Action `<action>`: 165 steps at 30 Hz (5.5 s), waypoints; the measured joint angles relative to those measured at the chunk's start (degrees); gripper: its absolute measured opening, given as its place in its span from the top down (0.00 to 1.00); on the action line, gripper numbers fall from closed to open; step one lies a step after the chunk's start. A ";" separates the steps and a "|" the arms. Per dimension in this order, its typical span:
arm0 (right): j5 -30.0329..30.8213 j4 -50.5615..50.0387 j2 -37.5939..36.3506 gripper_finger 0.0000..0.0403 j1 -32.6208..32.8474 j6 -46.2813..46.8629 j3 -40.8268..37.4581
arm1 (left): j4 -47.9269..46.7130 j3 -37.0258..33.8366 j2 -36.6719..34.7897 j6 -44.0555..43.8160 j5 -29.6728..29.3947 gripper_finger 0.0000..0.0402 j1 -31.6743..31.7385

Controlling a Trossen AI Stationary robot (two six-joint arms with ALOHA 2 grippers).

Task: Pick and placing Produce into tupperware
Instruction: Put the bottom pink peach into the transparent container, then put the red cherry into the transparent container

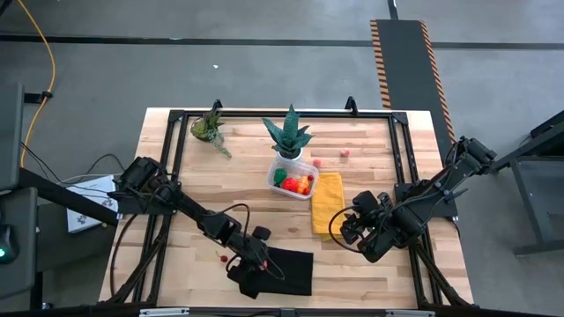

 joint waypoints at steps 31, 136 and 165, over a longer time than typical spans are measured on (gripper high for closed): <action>1.17 -0.46 0.02 0.64 0.00 0.04 0.00 | -6.02 0.24 -15.34 -3.35 -9.00 0.65 0.02; 7.21 -2.12 -15.34 0.64 -17.29 -27.50 0.00 | -21.29 12.04 -9.44 -19.54 -15.55 0.53 34.84; 5.66 -3.88 -15.33 0.64 -17.28 -28.56 0.00 | -57.99 32.36 -17.45 -8.96 -4.62 0.95 34.86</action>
